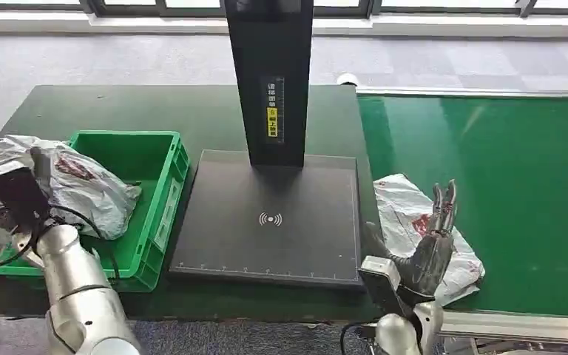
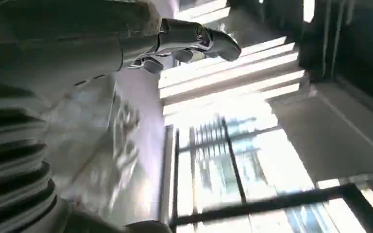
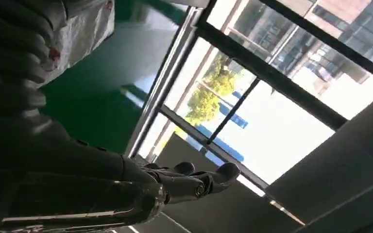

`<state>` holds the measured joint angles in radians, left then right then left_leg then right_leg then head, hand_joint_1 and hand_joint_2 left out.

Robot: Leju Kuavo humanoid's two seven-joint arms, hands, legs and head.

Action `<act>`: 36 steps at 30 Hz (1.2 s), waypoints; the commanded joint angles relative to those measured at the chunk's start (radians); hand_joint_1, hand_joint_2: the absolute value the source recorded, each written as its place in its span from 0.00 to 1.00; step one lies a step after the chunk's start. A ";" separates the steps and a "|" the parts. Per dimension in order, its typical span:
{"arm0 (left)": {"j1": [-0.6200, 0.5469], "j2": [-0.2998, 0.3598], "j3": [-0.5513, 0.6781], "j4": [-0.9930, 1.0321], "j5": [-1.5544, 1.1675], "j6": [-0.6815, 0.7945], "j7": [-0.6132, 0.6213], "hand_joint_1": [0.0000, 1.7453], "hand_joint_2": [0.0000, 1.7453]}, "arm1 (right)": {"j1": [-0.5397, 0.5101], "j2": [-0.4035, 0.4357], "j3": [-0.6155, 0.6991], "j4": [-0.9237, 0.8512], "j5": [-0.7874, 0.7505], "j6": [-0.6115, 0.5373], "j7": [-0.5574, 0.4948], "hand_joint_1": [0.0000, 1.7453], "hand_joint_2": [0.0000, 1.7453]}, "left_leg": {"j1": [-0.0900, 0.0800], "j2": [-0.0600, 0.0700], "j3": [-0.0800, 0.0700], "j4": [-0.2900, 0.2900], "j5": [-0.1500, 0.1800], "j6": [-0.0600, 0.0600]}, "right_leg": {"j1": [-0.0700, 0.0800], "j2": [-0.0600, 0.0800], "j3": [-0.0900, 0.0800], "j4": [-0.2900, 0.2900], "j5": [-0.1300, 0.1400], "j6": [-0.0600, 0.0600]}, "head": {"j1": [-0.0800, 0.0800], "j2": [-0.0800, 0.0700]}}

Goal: Moved the parcel from conveyor to table for the left to box.

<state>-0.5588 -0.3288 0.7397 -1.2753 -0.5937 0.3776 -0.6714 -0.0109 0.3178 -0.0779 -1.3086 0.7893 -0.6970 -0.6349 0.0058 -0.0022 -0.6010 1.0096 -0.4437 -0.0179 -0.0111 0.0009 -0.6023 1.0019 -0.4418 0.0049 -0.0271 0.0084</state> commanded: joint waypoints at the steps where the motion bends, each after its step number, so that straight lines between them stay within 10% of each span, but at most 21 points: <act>1: 0.311 -0.008 -0.518 -0.050 0.183 -0.231 -0.021 0.00 1.00 | -0.209 0.004 -0.423 0.311 0.374 -0.001 0.193 0.00 1.00 | -0.001 -0.005 0.005 -0.006 0.002 0.003 | 0.000 -0.006 0.009 -0.007 0.001 0.001 | 0.000 0.000; 3: 0.399 0.005 -0.631 -0.070 0.279 -0.435 0.038 0.00 1.00 | -0.265 -0.079 -0.458 0.496 0.531 0.047 0.533 0.00 1.00 | -0.001 0.001 0.006 -0.003 0.000 0.002 | -0.001 -0.001 0.006 -0.005 0.001 0.001 | 0.000 0.000; 6: 0.460 0.003 -0.731 -0.019 0.342 -0.375 -0.027 0.00 1.00 | -0.304 -0.177 -0.499 0.668 0.441 -0.001 0.470 0.00 1.00 | -0.002 -0.003 0.010 -0.007 0.001 0.003 | -0.002 -0.003 0.012 -0.010 0.001 0.002 | 0.000 0.000; 35: 0.441 0.020 -0.728 0.005 0.307 -0.337 -0.027 0.00 1.00 | -0.361 -0.210 -0.531 0.854 0.355 0.119 0.413 0.00 1.00 | -0.003 -0.001 0.003 -0.002 -0.003 0.004 | -0.003 -0.001 0.004 -0.003 -0.003 0.005 | 0.000 0.000; 36: 0.437 0.027 -0.750 -0.007 0.301 -0.337 -0.027 0.00 1.00 | -0.363 -0.222 -0.519 0.889 0.349 0.260 0.439 0.00 1.00 | -0.003 -0.001 0.005 -0.003 -0.003 0.004 | -0.003 -0.001 0.006 -0.004 -0.003 0.005 | 0.000 0.000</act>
<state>-0.1338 -0.3243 0.0595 -1.3088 -0.2888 0.0378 -0.7004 -0.3301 0.1305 -0.5699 -0.5360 1.1486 -0.5829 -0.2220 0.0031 -0.0039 -0.6012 1.0097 -0.4458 -0.0138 -0.0142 -0.0004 -0.6014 1.0011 -0.4440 0.0099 -0.0271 0.0084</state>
